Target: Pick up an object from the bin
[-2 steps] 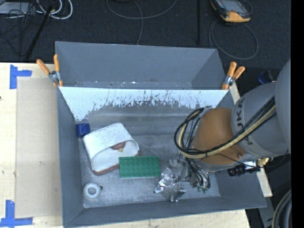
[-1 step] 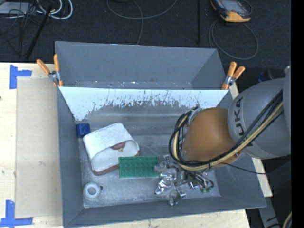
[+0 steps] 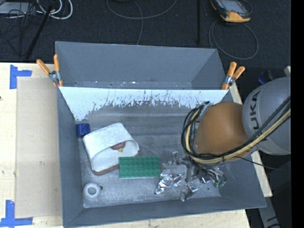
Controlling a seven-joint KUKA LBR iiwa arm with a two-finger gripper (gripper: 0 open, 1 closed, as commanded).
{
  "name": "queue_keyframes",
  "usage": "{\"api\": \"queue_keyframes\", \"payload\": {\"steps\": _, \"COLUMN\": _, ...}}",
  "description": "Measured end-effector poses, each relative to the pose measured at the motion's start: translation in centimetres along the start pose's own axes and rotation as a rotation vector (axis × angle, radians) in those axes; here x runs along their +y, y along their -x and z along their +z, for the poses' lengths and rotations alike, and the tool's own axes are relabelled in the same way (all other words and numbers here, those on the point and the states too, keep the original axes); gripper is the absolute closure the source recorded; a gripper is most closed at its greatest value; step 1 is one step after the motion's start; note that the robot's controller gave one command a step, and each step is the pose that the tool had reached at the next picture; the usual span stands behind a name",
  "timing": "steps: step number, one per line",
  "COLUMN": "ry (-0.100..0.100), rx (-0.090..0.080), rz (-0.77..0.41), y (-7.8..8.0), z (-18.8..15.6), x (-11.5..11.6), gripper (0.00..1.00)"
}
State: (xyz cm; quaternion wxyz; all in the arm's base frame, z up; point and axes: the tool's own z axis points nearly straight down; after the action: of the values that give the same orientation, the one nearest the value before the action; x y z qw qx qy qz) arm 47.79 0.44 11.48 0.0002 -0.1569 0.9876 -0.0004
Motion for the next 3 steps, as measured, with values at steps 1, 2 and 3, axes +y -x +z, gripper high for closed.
{"api": "queue_keyframes", "payload": {"steps": 1, "ry": 0.005, "rx": 0.003, "rz": 0.163, "y": 1.65, "z": 4.28, "x": -2.03, "gripper": 0.0}}
{"api": "queue_keyframes", "payload": {"steps": 2, "ry": 0.003, "rx": 0.003, "rz": 0.16, "y": 1.67, "z": 4.2, "x": -1.93, "gripper": 0.0}}
{"api": "queue_keyframes", "payload": {"steps": 3, "ry": 0.0, "rx": -0.005, "rz": 0.159, "y": 1.92, "z": 3.92, "x": -2.05, "gripper": 1.0}}
